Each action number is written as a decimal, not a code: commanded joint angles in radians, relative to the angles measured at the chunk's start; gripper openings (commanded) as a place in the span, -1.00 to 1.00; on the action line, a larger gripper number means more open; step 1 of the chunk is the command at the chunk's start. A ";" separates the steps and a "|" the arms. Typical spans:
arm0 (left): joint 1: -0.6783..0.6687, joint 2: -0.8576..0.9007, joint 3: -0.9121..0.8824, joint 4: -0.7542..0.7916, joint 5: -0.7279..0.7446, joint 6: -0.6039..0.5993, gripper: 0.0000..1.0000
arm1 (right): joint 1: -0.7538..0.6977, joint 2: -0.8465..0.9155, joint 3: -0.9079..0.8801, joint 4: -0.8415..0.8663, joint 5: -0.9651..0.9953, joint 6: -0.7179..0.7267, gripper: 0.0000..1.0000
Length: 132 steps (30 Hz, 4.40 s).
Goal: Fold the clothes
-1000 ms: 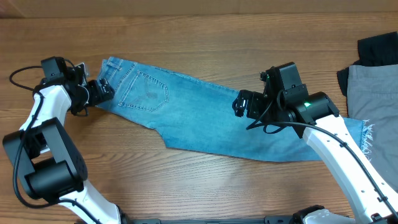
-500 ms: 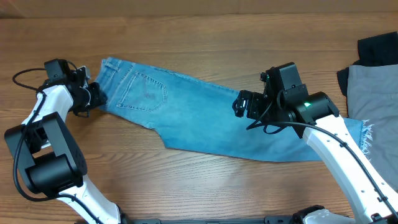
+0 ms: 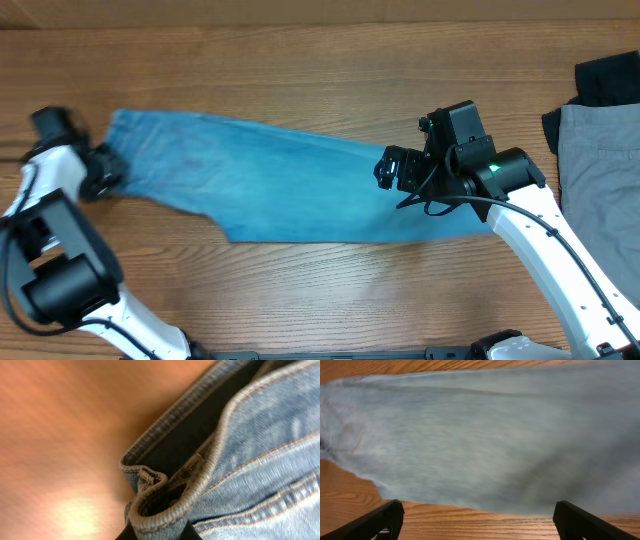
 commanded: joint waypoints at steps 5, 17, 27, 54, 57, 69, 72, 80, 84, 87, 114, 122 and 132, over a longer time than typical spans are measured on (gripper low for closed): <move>0.219 0.029 0.003 -0.061 -0.159 -0.139 -0.87 | 0.000 0.046 0.006 0.007 0.040 -0.014 1.00; 0.196 0.025 0.182 -0.177 -0.010 -0.066 0.95 | -0.073 0.107 0.006 0.197 0.230 -0.018 0.78; 0.066 0.018 0.398 -0.348 0.082 -0.048 1.00 | -0.344 0.232 0.006 0.378 -0.009 -0.097 0.77; -0.150 0.030 0.375 -0.373 0.052 -0.026 0.96 | -0.414 0.565 0.006 0.636 0.014 -0.116 0.17; -0.150 0.036 0.363 -0.356 0.053 -0.026 0.89 | -0.414 0.571 0.006 0.583 0.122 -0.116 -0.22; -0.150 0.041 0.180 -0.147 0.099 0.084 0.52 | -0.414 0.604 0.006 0.492 0.219 -0.111 -0.92; -0.149 0.043 0.177 -0.134 0.073 0.098 0.34 | -0.414 0.604 0.006 0.467 0.276 -0.085 -0.92; -0.146 0.157 0.174 -0.133 -0.102 0.095 0.29 | -0.426 0.604 0.006 0.441 0.322 -0.077 -0.92; -0.137 0.211 0.174 -0.108 -0.214 0.091 0.42 | -0.438 0.604 0.006 0.424 0.347 -0.077 -0.92; -0.130 0.213 0.174 -0.092 -0.213 0.084 0.46 | -0.439 0.600 0.006 0.433 0.326 -0.078 -0.92; -0.130 0.213 0.175 -0.069 -0.122 0.078 0.59 | -0.425 0.652 0.060 0.580 0.145 -0.109 -0.93; -0.127 0.213 0.176 -0.041 -0.145 0.060 0.58 | -0.436 0.688 0.013 0.466 0.404 -0.020 -0.92; -0.111 0.213 0.228 -0.029 -0.288 0.041 0.63 | -0.539 0.688 0.004 0.396 0.419 0.013 -0.92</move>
